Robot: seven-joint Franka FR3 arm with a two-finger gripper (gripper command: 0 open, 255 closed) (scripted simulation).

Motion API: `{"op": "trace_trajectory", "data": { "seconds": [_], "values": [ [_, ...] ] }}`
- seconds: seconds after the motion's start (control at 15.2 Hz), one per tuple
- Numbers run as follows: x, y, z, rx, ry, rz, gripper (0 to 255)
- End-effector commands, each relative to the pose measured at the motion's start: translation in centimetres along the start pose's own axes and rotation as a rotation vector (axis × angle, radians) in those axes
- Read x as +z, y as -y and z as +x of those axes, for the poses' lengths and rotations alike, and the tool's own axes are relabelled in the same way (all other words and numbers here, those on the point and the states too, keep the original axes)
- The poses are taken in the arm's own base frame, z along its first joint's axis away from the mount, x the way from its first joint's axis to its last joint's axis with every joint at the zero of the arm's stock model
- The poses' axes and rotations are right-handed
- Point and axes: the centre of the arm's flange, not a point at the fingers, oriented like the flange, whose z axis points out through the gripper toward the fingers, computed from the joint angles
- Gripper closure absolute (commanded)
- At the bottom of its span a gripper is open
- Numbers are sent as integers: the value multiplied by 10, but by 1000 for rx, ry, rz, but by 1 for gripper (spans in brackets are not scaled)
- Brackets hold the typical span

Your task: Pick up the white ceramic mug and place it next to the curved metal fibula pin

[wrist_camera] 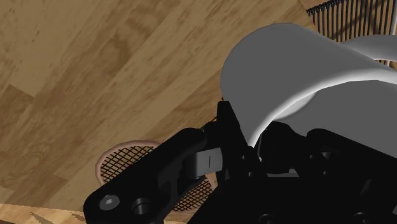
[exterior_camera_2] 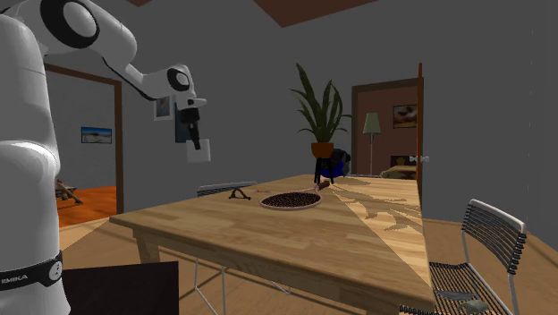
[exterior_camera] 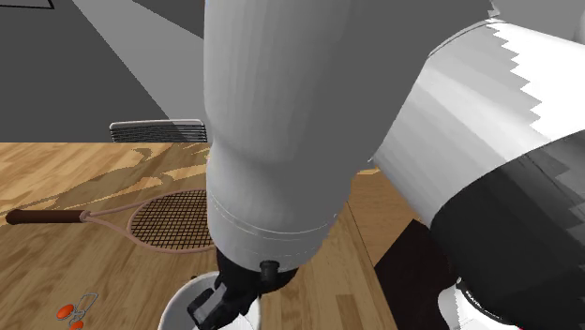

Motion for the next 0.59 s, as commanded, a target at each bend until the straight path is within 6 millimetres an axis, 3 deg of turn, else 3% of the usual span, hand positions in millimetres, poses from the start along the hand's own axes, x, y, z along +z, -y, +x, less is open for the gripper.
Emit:
{"op": "trace_trajectory", "data": {
  "seconds": [0.0,0.53],
  "values": [
    [4,12,-11,2,-1,1,255],
    [46,11,-19,2,-1,1,255]
  ]
}}
